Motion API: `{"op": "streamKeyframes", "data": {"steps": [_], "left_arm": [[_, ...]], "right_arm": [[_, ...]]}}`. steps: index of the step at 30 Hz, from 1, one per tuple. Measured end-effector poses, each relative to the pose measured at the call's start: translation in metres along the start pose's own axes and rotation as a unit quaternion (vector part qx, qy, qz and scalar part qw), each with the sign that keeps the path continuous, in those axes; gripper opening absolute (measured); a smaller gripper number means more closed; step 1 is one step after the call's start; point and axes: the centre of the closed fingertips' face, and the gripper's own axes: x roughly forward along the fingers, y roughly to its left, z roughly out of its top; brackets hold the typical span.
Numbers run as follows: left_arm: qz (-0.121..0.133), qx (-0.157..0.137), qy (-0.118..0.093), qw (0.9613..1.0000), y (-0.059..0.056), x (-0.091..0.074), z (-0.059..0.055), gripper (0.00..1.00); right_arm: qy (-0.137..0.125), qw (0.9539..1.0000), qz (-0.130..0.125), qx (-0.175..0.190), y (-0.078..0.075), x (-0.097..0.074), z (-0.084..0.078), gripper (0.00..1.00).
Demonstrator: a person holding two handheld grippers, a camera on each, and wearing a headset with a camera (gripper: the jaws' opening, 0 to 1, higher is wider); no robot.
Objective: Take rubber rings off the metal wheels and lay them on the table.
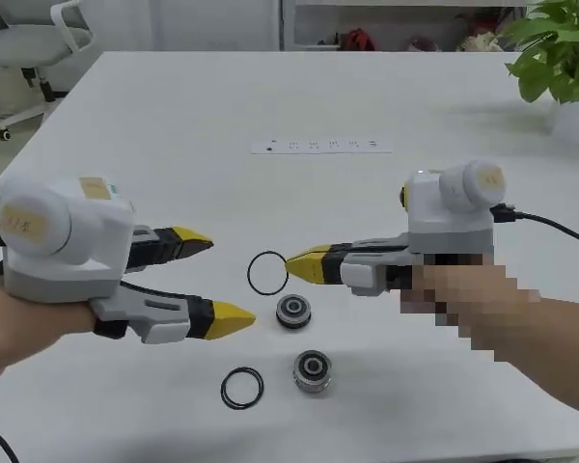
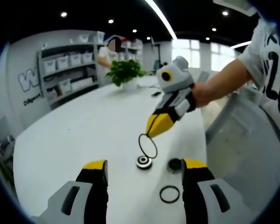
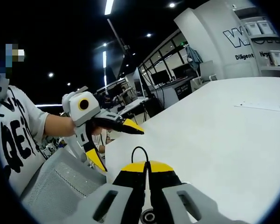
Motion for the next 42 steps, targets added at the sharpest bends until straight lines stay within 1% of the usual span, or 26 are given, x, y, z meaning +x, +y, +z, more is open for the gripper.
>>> {"op": "streamKeyframes", "data": {"steps": [18, 23, 36, 42], "left_arm": [[0.007, -0.001, -0.005, 1.0, -0.001, -0.017, -0.002, 0.66], [0.009, -0.003, -0.006, 0.9999, -0.002, -0.022, -0.004, 0.66], [0.013, -0.007, -0.004, 0.9999, -0.002, -0.029, -0.011, 0.66], [0.014, -0.004, -0.002, 0.9999, -0.004, -0.032, -0.013, 0.66]], "right_arm": [[0.008, 0.9999, 0.014, -0.002, 0.013, 0.009, -0.002, 0.0], [0.014, 0.9997, 0.02, -0.005, 0.018, 0.012, -0.003, 0.0], [0.026, 0.9993, 0.028, -0.003, 0.025, 0.016, -0.01, 0.0], [0.03, 0.9991, 0.03, -0.001, 0.025, 0.016, -0.013, 0.0]]}}
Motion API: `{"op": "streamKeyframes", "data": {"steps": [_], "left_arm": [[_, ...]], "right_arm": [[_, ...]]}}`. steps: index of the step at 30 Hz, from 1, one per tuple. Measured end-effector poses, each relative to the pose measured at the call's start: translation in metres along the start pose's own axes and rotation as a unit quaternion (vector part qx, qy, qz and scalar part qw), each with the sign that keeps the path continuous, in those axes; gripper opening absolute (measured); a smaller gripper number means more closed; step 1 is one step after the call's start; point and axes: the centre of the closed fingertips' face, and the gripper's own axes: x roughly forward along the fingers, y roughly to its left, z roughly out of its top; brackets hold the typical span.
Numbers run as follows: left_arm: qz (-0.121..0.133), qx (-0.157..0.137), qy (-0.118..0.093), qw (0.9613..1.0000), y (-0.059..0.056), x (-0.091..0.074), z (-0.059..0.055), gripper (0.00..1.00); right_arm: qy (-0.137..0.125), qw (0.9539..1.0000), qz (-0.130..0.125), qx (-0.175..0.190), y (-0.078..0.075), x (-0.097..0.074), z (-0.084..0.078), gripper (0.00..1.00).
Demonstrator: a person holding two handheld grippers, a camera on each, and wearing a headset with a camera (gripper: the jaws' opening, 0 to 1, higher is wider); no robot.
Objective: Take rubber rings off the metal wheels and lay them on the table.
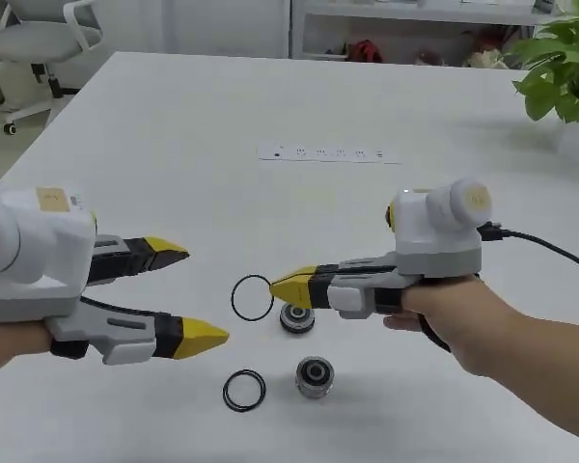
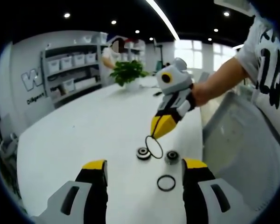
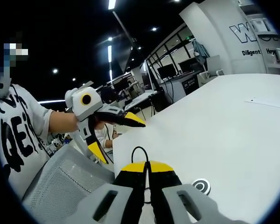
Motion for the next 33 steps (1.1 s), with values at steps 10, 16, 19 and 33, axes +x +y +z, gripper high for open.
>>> {"op": "streamKeyframes", "data": {"steps": [10, 16, 19, 33], "left_arm": [[0.0, 0.007, 0.003, 1.0, -0.003, -0.003, -0.003, 0.66], [0.001, 0.008, 0.005, 1.0, -0.006, -0.005, -0.007, 0.66], [0.001, 0.009, 0.006, 0.9999, -0.006, -0.006, -0.01, 0.66], [0.0, 0.012, 0.007, 0.9999, -0.008, -0.009, -0.014, 0.66]], "right_arm": [[0.007, 1.0, 0.004, 0.002, 0.004, 0.004, -0.006, 0.0], [0.014, 0.9999, 0.008, 0.004, 0.007, 0.007, -0.012, 0.0], [0.019, 0.9998, 0.01, 0.002, 0.009, 0.009, -0.015, 0.0], [0.037, 0.9992, 0.016, 0.0, 0.01, 0.012, -0.025, 0.0]]}}
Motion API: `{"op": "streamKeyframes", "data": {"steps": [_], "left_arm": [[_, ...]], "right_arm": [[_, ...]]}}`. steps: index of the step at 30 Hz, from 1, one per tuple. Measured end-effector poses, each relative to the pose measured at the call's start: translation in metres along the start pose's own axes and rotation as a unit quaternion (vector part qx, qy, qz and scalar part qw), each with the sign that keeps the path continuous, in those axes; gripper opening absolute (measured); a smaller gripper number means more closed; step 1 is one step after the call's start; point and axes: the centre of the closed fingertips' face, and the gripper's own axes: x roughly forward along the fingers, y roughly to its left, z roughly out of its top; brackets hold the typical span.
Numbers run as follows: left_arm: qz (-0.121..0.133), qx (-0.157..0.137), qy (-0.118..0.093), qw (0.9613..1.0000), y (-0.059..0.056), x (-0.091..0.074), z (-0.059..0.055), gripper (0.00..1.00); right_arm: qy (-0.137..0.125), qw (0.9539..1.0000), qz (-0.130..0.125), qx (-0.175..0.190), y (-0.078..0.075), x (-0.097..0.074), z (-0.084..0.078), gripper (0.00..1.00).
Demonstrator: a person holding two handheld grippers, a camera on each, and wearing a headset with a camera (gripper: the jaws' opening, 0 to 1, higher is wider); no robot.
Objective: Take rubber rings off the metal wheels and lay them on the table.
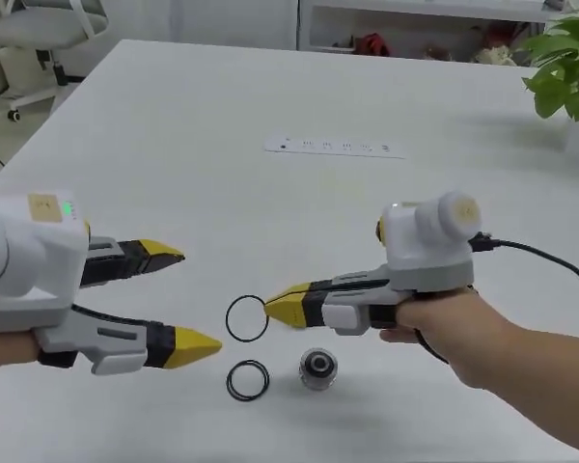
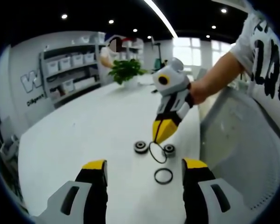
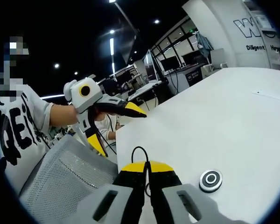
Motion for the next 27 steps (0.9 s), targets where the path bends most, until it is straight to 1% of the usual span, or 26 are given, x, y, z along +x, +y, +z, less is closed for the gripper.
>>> {"op": "streamKeyframes", "data": {"steps": [11, 18, 22, 27], "left_arm": [[-0.003, 0.001, 0.002, 1.0, -0.005, -0.001, -0.005, 0.66], [-0.006, 0.001, 0.007, 1.0, -0.008, -0.001, -0.009, 0.66], [-0.008, 0.0, 0.008, 0.9999, -0.01, 0.0, -0.01, 0.66], [-0.01, -0.001, 0.008, 0.9999, -0.01, 0.002, -0.01, 0.66]], "right_arm": [[0.015, 0.9999, 0.001, 0.0, -0.001, 0.004, -0.01, 0.0], [0.028, 0.9996, 0.002, 0.001, -0.001, 0.006, -0.02, 0.0], [0.033, 0.9995, 0.001, 0.003, -0.002, 0.006, -0.024, 0.0], [0.045, 0.999, 0.001, 0.002, -0.002, 0.007, -0.031, 0.0]]}}
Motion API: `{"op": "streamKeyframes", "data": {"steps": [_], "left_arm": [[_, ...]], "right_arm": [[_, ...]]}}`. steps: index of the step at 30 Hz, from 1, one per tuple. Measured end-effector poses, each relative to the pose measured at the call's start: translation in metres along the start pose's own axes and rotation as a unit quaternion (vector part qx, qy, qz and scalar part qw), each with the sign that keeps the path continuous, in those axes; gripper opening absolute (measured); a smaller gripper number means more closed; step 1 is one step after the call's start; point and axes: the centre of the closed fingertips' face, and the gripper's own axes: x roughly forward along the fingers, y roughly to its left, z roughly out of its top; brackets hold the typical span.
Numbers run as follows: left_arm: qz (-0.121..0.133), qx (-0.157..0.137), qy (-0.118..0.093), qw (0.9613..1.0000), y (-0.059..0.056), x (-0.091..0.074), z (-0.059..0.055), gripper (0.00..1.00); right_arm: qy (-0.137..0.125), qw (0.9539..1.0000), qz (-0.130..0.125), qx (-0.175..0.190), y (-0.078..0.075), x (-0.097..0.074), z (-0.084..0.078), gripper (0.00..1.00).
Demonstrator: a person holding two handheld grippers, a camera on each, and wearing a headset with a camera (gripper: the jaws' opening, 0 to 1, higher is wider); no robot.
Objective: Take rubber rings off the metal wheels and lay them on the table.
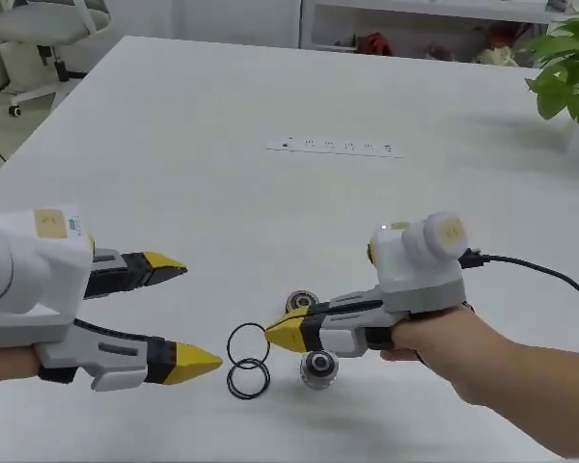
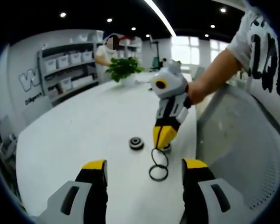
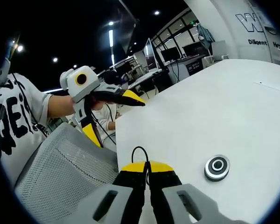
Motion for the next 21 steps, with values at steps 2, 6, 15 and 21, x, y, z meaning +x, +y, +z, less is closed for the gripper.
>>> {"op": "streamKeyframes", "data": {"steps": [2, 6, 15, 21], "left_arm": [[-0.001, -0.001, 0.0, 1.0, -0.001, 0.001, -0.001, 0.66], [-0.003, -0.002, 0.002, 1.0, -0.002, 0.002, -0.002, 0.66], [-0.002, -0.004, 0.002, 1.0, -0.001, 0.002, -0.003, 0.66], [0.0, -0.008, 0.002, 1.0, 0.0, 0.0, -0.006, 0.66]], "right_arm": [[0.003, 1.0, 0.0, 0.0, 0.0, 0.001, -0.003, 0.0], [0.006, 1.0, -0.002, 0.003, -0.002, 0.001, -0.006, 0.0], [0.018, 0.9998, -0.004, 0.008, -0.004, 0.005, -0.015, 0.0], [0.028, 0.9995, -0.008, 0.008, -0.006, 0.008, -0.019, 0.0]]}}
